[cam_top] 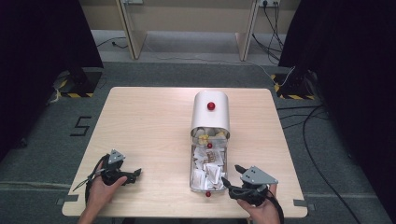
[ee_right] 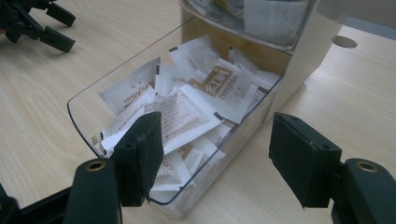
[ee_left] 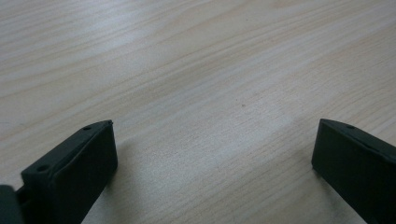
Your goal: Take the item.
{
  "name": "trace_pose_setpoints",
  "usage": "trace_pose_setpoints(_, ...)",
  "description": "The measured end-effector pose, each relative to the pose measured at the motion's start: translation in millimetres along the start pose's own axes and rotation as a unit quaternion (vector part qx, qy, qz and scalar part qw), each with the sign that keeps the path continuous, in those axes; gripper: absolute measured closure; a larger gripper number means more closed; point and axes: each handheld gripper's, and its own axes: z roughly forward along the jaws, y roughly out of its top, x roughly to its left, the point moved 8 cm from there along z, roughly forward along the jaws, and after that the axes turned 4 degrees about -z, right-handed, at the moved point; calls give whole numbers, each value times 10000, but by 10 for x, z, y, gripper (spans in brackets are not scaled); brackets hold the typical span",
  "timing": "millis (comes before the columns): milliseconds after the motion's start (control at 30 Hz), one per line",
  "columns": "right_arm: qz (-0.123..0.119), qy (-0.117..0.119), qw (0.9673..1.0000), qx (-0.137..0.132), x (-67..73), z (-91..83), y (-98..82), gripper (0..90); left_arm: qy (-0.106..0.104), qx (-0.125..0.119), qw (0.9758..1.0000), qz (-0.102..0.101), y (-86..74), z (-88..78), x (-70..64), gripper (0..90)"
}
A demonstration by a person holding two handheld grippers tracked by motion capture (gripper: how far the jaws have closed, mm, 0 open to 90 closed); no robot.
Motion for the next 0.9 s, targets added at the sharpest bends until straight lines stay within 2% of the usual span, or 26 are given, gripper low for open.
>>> trace_pose_setpoints(900, -250, 331, 9991, 95, 240, 258, 47, 388, -3, 1, 10000, 4, 1, 1, -1, 0)
